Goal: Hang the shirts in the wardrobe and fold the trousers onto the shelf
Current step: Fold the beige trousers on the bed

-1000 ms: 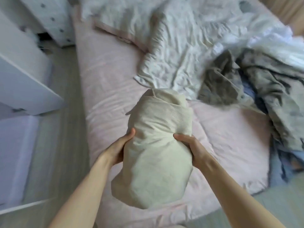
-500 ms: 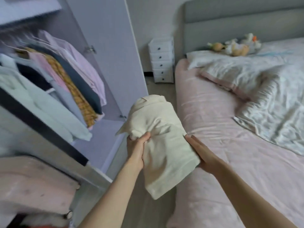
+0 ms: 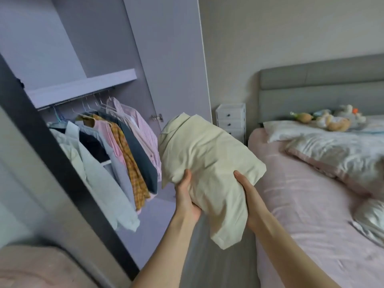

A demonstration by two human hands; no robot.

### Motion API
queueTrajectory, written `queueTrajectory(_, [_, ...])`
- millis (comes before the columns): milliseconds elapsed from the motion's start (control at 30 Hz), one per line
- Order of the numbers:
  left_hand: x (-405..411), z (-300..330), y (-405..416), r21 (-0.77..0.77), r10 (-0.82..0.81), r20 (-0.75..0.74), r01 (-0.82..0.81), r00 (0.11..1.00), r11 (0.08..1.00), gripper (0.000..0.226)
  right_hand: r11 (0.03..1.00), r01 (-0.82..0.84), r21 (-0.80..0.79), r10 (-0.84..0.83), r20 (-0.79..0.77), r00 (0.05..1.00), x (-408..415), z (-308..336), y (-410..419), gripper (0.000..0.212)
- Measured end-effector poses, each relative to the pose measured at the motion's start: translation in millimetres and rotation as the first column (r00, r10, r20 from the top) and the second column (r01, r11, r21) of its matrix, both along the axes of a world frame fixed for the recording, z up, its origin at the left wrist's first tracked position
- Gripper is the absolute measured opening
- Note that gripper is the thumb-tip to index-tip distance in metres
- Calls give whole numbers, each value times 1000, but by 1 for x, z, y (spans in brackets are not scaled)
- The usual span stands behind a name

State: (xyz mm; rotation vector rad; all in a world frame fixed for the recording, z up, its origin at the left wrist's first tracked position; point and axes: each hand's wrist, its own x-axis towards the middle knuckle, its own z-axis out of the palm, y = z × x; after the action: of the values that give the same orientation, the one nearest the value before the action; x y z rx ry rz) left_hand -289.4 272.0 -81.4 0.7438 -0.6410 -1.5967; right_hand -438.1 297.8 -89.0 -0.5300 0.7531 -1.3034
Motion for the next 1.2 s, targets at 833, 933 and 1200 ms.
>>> queueTrajectory(833, [204, 293, -342, -270, 660, 123, -615, 741, 741, 35, 780, -407, -476, 373, -168, 912, 186, 268, -465, 43])
queueTrajectory(933, [262, 332, -369, -263, 718, 102, -677, 689, 687, 32, 700, -497, -513, 442, -234, 866, 245, 322, -506, 31])
queueTrajectory(1200, [415, 378, -469, -204, 797, -75, -791, 600, 577, 32, 587, -701, -406, 514, -483, 709, 408, 403, -620, 38])
